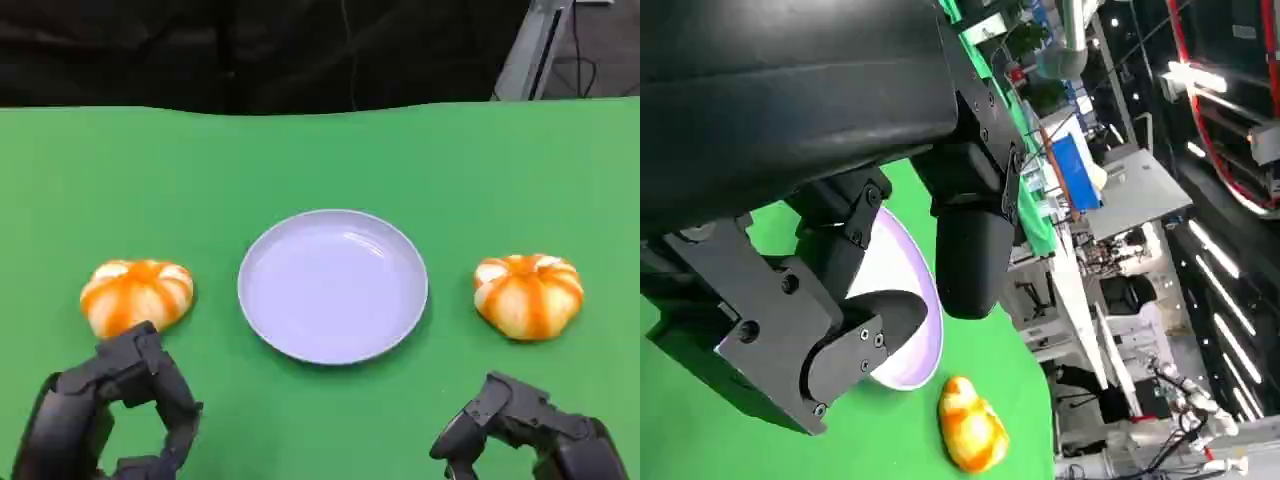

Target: Grasp the bread from the table and place it into the plate.

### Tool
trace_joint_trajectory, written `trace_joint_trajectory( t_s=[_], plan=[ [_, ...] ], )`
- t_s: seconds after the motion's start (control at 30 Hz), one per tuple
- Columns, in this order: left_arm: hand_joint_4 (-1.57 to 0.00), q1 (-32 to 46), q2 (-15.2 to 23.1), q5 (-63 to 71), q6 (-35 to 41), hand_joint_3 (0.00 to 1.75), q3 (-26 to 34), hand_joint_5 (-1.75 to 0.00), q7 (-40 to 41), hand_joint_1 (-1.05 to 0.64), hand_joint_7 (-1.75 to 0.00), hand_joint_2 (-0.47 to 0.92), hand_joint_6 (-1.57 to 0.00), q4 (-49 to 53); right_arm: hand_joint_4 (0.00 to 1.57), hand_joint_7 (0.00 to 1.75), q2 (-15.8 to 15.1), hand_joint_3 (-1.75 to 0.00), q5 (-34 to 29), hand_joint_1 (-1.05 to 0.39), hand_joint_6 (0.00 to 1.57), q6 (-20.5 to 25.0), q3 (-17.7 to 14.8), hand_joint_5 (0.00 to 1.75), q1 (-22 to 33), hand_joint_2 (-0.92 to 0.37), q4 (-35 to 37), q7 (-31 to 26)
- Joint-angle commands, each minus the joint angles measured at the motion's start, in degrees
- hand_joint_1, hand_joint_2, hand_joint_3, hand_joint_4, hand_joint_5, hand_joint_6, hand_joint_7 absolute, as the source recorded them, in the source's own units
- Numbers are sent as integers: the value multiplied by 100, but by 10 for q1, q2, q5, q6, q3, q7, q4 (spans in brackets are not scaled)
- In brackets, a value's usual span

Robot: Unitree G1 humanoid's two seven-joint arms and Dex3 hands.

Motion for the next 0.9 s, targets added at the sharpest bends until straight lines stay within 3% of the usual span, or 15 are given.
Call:
trace_joint_trajectory(
  t_s=[0.03,0.23,0.47,0.5,0.53,0.63,0.73,0.83,0.87,0.9],
  plan=[
    [-86,0,4,17,-12,119,9,-175,13,-2,-167,39,-69,1,71,131,-1,-129,7,-10,78,-2,-4,161,1,-35,0,-3],
    [-84,1,5,5,-6,115,6,-175,8,-2,-166,39,-68,-2,70,131,-2,-129,2,-11,78,-4,-5,161,0,-35,1,-4],
    [-75,3,4,-4,15,101,5,-175,10,-6,-158,49,-66,-14,71,131,-2,-128,5,-11,78,-6,-6,161,-1,-36,4,-3],
    [-69,4,2,-17,27,98,4,-173,7,-6,-150,52,-64,-19,71,130,-2,-128,5,-11,78,-5,-6,161,-1,-36,3,-4],
    [-60,5,0,-29,43,91,2,-162,6,-6,-132,58,-59,-26,71,130,-2,-127,6,-11,78,-5,-6,161,-1,-36,3,-4],
    [-53,1,-2,-4,86,79,5,-131,28,-6,-95,66,-56,-46,70,130,-2,-127,6,-11,78,0,-7,160,-1,-36,0,-3],
    [-43,-14,13,56,131,75,9,-109,51,-8,-71,66,-52,-62,69,131,-2,-126,10,-12,77,7,-6,160,0,-37,-4,-1],
    [-31,-33,29,93,133,67,11,-101,55,-10,-55,68,-47,-54,69,131,-1,-125,11,-12,77,8,-6,161,-2,-38,-3,0],
    [-24,-49,46,132,147,61,11,-99,61,-15,-50,70,-44,-53,69,132,-2,-125,11,-11,77,7,-7,161,-3,-38,-1,0],
    [-12,-60,58,161,158,40,11,-94,67,-26,-38,80,-40,-53,69,132,-2,-125,11,-10,76,6,-7,161,-4,-38,1,-1]
  ],
)
